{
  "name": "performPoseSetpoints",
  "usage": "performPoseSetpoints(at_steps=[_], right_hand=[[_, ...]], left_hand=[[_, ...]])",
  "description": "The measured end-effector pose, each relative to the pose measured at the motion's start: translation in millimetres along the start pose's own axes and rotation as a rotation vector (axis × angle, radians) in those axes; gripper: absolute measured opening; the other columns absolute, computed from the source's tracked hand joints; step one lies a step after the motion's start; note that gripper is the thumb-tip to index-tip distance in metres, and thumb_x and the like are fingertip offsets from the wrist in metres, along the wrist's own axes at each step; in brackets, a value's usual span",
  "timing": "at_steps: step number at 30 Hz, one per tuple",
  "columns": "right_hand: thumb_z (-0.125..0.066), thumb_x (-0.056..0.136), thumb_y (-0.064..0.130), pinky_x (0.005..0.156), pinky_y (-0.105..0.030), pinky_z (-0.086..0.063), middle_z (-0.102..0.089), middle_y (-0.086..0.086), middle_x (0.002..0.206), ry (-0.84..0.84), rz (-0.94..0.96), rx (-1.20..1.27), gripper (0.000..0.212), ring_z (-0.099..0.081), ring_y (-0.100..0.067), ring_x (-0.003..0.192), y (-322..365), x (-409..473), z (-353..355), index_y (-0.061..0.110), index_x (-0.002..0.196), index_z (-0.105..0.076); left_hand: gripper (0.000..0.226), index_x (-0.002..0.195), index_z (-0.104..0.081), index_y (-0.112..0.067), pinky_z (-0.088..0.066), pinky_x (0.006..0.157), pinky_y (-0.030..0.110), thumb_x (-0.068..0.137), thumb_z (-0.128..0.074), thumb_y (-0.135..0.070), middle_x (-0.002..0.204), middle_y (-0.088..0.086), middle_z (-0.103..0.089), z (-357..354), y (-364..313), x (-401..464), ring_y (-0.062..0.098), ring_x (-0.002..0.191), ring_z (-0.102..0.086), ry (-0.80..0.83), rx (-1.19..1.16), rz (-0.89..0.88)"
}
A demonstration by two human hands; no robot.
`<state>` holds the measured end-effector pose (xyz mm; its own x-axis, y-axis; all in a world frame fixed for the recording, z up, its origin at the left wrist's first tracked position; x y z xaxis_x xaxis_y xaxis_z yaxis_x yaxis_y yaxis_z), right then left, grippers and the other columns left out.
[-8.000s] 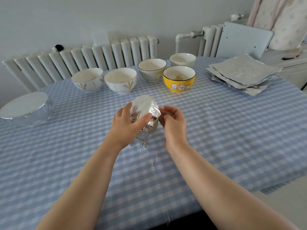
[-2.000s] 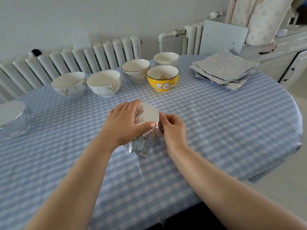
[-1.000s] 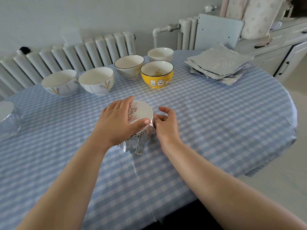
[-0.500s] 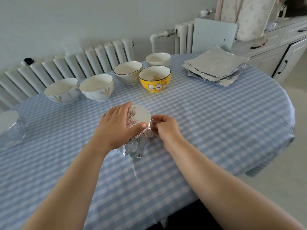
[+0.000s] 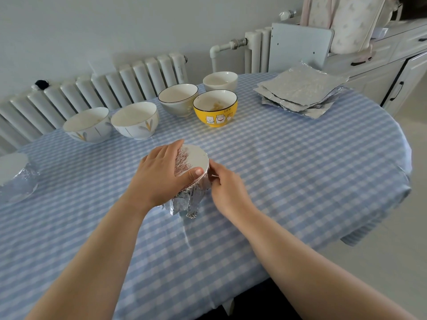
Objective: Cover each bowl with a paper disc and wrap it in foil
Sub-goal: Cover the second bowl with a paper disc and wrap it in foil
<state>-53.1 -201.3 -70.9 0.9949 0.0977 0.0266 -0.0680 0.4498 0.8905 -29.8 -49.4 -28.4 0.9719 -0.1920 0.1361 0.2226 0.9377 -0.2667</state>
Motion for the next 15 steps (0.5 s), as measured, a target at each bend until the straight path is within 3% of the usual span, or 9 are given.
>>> performPoseSetpoints(at_steps=[2, 6, 9, 12, 15], right_hand=[[-0.034, 0.090, -0.003, 0.079, -0.024, -0.041, -0.067, 0.006, 0.118, 0.046, -0.009, -0.010, 0.062, -0.058, -0.012, 0.103, -4.1, 3.1, -0.6, 0.034, 0.135, -0.056], [-0.033, 0.088, -0.007, 0.093, -0.033, -0.055, -0.071, 0.004, 0.110, 0.170, -0.105, 0.101, 0.059, -0.069, -0.009, 0.088, -18.5, 13.1, 5.6, 0.029, 0.118, -0.069], [-0.030, 0.095, -0.003, 0.087, -0.038, -0.059, -0.063, 0.001, 0.121, 0.148, -0.191, 0.208, 0.052, -0.072, -0.014, 0.077, -20.2, 18.5, 14.1, 0.019, 0.134, -0.057], [-0.038, 0.104, 0.018, 0.077, -0.035, -0.061, -0.059, -0.001, 0.112, 0.031, -0.214, 0.404, 0.025, -0.068, -0.018, 0.073, -7.9, 9.4, 14.6, 0.014, 0.125, -0.050], [-0.047, 0.101, 0.042, 0.082, -0.037, -0.060, -0.059, 0.002, 0.106, -0.023, -0.232, 0.474, 0.028, -0.067, -0.015, 0.087, -6.7, -1.4, 3.3, 0.017, 0.113, -0.050]], left_hand=[[0.111, 0.153, -0.023, -0.024, -0.021, 0.116, 0.044, 0.065, -0.021, -0.092, 0.153, -0.001, -0.037, -0.9, 1.2, 0.7, 0.019, 0.143, -0.027, 0.002, 0.005, 0.000], [0.115, 0.154, -0.023, -0.022, -0.023, 0.117, 0.046, 0.065, -0.018, -0.094, 0.155, 0.001, -0.037, -2.3, 1.3, 2.4, 0.021, 0.144, -0.027, 0.002, 0.015, -0.011], [0.113, 0.155, -0.022, -0.022, -0.023, 0.118, 0.047, 0.066, -0.017, -0.093, 0.156, 0.002, -0.035, -2.9, 1.6, 2.3, 0.021, 0.145, -0.026, 0.011, 0.018, -0.006], [0.113, 0.155, -0.021, -0.022, -0.022, 0.117, 0.046, 0.067, -0.017, -0.092, 0.156, 0.001, -0.035, -3.3, 0.6, 1.9, 0.021, 0.145, -0.026, 0.014, 0.027, -0.002], [0.113, 0.155, -0.020, -0.022, -0.021, 0.116, 0.045, 0.066, -0.016, -0.092, 0.157, 0.001, -0.034, -2.2, -1.2, 2.0, 0.021, 0.145, -0.025, 0.007, 0.043, 0.010]])
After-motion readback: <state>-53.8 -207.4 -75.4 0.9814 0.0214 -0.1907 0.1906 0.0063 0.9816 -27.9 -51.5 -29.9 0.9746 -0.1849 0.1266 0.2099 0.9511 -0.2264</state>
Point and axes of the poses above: each hand's wrist, its own x-axis towards the middle knuckle, its own z-axis out of the back of the hand, y = z × x, the point moved 5 cm from there along x, towards the middle knuckle
